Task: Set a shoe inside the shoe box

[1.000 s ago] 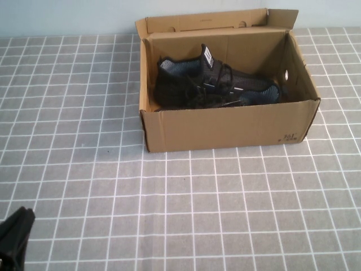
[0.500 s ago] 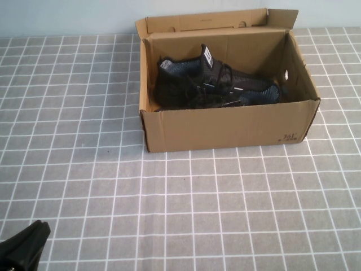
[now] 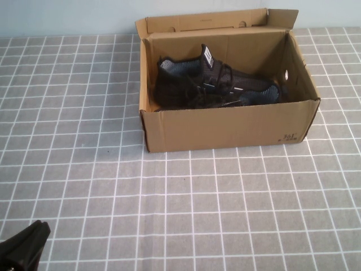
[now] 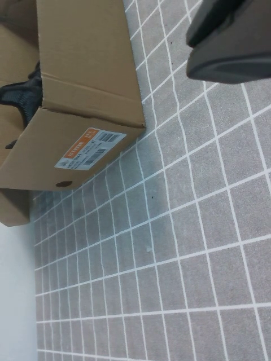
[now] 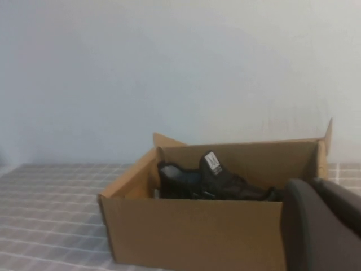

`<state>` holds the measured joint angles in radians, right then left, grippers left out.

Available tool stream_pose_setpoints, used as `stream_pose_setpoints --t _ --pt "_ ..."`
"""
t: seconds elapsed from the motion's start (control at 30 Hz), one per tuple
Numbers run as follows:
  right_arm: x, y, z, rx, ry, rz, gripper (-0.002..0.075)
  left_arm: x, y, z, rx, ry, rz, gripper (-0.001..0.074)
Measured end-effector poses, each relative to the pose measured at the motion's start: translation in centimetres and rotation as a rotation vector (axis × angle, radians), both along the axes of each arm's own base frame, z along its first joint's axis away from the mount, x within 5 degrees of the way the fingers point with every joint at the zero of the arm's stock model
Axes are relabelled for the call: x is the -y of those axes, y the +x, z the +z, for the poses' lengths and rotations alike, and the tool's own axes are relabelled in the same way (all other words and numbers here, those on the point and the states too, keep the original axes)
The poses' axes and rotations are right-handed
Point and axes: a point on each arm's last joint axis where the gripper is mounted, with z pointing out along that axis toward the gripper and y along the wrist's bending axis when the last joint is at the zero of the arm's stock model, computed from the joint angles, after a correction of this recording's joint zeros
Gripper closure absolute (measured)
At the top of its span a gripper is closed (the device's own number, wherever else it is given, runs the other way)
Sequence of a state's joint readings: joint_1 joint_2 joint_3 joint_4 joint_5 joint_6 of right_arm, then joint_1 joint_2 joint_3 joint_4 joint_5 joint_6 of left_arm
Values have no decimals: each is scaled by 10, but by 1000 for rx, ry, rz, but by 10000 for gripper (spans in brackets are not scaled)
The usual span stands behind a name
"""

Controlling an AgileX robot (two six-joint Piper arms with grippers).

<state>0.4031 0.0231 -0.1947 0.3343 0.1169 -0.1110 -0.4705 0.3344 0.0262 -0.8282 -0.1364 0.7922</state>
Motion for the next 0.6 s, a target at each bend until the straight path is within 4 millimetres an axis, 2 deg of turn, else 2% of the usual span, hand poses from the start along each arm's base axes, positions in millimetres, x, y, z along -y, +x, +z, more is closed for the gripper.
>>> stream_pose_setpoints --t 0.2,0.37,0.47,0.6 --pt "5 6 -13 0 -128 -149 742 0 0 0 -5 -8 1 736" --pt "16 16 -47 -110 -138 -377 742 0 0 0 -6 -10 2 736" --pt "20 19 -68 -171 -86 -443 742 0 0 0 -7 -12 3 736" --pt "21 17 -70 -153 -70 -454 742 0 0 0 -7 -12 3 736"
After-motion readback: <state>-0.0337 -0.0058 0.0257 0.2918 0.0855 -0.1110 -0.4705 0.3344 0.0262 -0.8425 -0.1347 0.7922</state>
